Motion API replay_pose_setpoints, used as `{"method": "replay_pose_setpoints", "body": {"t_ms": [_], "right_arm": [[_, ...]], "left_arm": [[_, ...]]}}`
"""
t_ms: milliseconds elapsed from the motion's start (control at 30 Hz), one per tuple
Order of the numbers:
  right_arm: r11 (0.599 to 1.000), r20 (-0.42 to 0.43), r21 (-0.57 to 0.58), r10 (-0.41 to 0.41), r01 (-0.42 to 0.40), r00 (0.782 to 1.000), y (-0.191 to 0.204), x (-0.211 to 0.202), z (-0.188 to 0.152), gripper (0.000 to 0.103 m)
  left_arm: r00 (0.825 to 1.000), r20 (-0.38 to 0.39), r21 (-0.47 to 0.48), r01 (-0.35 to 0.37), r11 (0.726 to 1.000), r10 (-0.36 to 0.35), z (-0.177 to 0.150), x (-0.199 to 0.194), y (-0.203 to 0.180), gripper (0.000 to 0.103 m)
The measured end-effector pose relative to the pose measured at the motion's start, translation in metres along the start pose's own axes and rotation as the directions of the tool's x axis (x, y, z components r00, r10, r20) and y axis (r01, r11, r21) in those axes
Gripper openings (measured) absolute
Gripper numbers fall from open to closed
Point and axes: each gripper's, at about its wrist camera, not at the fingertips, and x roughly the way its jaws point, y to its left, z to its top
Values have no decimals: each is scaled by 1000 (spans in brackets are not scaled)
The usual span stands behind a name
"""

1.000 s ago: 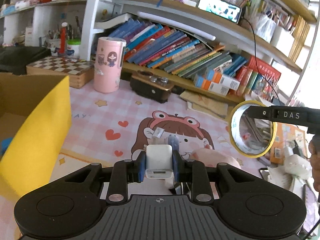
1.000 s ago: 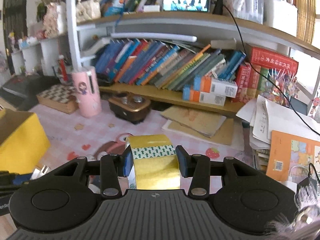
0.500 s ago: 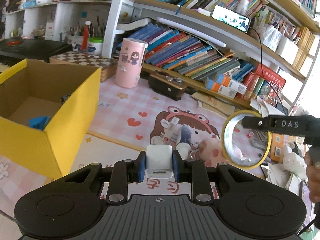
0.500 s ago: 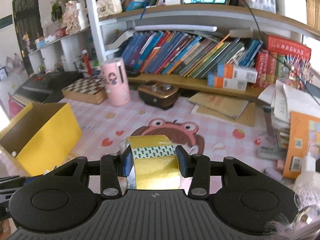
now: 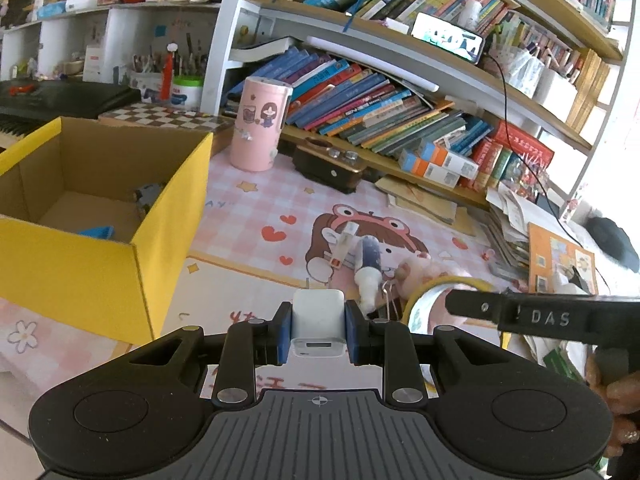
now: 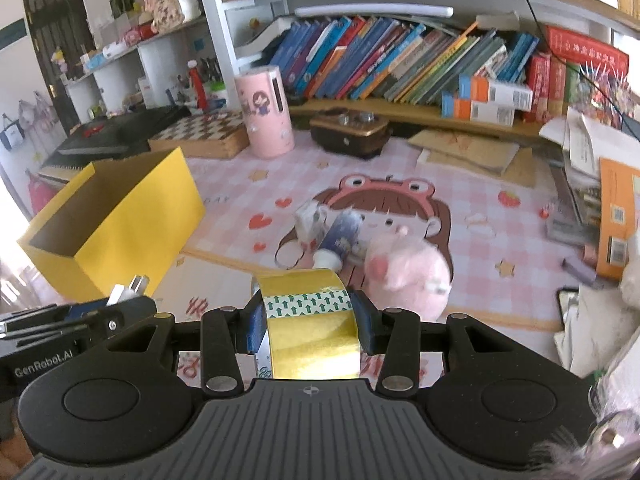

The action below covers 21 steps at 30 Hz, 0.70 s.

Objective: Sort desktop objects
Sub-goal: 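Lift the charger and tape roll and carry both toward the yellow box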

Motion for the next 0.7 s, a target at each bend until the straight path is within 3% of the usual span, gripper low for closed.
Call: {"method": "replay_pose_setpoints", "body": {"t_ms": [700], "right_arm": [[1000,-51,4,-17,18,999,110,-21,-47,41]], "left_arm": [[999,-21,-7,38,999,-38,-25,-69,81,25]]}}
